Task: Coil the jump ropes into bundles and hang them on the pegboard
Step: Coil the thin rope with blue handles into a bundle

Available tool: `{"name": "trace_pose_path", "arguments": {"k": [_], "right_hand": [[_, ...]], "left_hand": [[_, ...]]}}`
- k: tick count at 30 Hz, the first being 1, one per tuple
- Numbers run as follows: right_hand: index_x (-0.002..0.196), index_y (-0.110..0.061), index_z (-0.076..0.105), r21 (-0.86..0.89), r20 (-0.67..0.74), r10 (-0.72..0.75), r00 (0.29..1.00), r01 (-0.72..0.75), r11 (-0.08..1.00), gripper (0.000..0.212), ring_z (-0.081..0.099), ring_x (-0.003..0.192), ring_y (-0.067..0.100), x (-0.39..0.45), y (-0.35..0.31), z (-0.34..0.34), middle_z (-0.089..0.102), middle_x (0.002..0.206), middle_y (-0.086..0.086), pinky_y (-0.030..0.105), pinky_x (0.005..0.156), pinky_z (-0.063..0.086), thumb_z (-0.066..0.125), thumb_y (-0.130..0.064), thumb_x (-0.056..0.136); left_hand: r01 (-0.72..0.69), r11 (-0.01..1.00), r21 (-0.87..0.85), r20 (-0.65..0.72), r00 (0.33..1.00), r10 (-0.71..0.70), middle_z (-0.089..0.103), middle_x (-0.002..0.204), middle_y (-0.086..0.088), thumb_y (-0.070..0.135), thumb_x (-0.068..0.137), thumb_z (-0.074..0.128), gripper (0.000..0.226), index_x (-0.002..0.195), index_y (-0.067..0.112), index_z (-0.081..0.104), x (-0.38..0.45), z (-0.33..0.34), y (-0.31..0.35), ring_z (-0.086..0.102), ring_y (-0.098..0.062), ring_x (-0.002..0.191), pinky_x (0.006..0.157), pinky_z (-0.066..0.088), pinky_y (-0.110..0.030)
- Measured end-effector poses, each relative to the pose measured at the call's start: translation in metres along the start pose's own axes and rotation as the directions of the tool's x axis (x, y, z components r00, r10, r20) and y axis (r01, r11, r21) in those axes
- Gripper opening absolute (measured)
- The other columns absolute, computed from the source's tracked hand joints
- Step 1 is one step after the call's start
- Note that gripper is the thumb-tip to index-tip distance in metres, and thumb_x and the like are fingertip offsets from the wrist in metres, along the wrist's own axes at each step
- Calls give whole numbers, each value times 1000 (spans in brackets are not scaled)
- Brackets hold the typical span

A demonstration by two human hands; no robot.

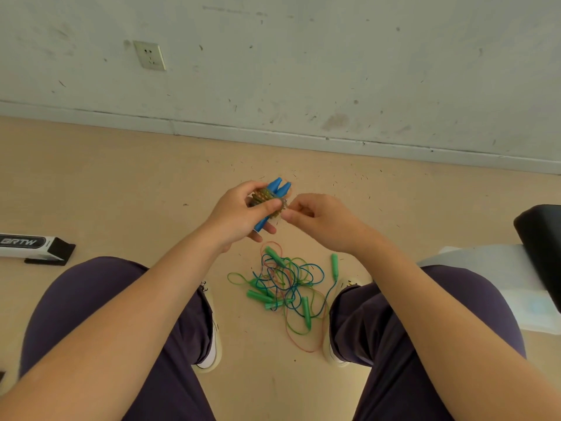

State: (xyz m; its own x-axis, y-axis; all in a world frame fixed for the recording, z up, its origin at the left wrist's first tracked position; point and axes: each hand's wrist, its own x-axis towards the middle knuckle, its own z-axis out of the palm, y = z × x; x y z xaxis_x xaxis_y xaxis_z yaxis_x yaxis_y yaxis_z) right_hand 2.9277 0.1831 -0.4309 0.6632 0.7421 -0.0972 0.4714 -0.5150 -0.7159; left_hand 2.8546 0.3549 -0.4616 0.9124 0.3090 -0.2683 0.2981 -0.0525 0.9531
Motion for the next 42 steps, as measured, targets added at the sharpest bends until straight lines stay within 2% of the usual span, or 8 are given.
{"name": "trace_pose_path", "arguments": {"k": [6, 10, 15, 20, 25, 28, 37, 42], "right_hand": [[84, -15, 66, -154, 40, -28, 999, 34, 987, 22, 47, 58, 0, -1, 4, 2, 50, 65, -12, 16, 55, 31, 55, -27, 98], [81, -15, 69, -177, 16, -89, 996, 90, 980, 20, 49, 59, 2, -4, 6, 1, 53, 65, -10, 17, 56, 34, 62, -27, 95], [82, -12, 75, -172, -59, -193, 980, 180, 969, 15, 49, 67, 13, -3, 3, 1, 56, 75, -1, 33, 65, 41, 74, -25, 86], [81, -10, 76, -119, -158, -247, 956, 229, 966, 13, 46, 65, 6, -3, 3, 3, 55, 79, 5, 28, 63, 39, 79, -22, 81], [80, -10, 57, -53, -172, -225, 959, 219, 974, 28, 48, 71, 19, -1, 2, 2, 52, 82, 3, 32, 65, 42, 81, -23, 78], [71, -19, 48, 86, -94, -145, 985, 153, 984, 31, 41, 62, 8, 2, 6, 1, 46, 66, -8, 27, 62, 38, 75, -18, 85], [73, -11, 56, 230, -127, 55, 990, -25, 973, 31, 48, 55, 11, 5, 11, 3, 56, 61, 5, 26, 54, 41, 72, -33, 87], [65, -13, 50, 688, -109, 232, 967, -95, 720, 37, 49, 50, 17, 5, 13, -17, 51, 53, 0, 29, 58, 50, 71, -33, 88]], "left_hand": [[-14, 984, 180, 87, 996, -2, 66, 96, -5, 22, 89, 75, 43, 127, 27, 56, 0, 3, -2, 65, -15, 52, 44, 52, -28], [14, 977, 214, 280, 957, -75, 66, 98, -7, 19, 85, 79, 45, 121, 34, 57, -1, -4, -1, 66, -15, 57, 47, 53, -27], [29, 966, 257, 357, 926, -123, 70, 99, -4, 20, 84, 79, 51, 129, 31, 58, -2, -9, 2, 69, -19, 66, 48, 52, -27], [43, 979, 197, 380, 917, -117, 72, 98, 0, 15, 85, 78, 51, 131, 28, 59, -2, -13, 7, 71, -17, 75, 46, 51, -26], [32, 979, 202, 438, 891, -120, 71, 96, -2, 8, 84, 78, 47, 125, 27, 63, -6, -12, 8, 70, -17, 77, 51, 53, -28], [20, 982, 188, 488, 866, -111, 72, 93, 3, 16, 83, 80, 40, 116, 31, 66, -11, -5, 7, 70, -17, 78, 52, 53, -29], [-34, 954, 298, 344, 936, -74, 75, 92, -3, 36, 76, 84, 38, 110, 35, 68, -12, 9, 1, 67, -12, 63, 37, 38, -22], [44, 966, 257, 160, 983, -88, 71, 82, 0, 37, 78, 82, 32, 106, 34, 66, -3, 4, 0, 67, -14, 57, 34, 33, -20]]}}
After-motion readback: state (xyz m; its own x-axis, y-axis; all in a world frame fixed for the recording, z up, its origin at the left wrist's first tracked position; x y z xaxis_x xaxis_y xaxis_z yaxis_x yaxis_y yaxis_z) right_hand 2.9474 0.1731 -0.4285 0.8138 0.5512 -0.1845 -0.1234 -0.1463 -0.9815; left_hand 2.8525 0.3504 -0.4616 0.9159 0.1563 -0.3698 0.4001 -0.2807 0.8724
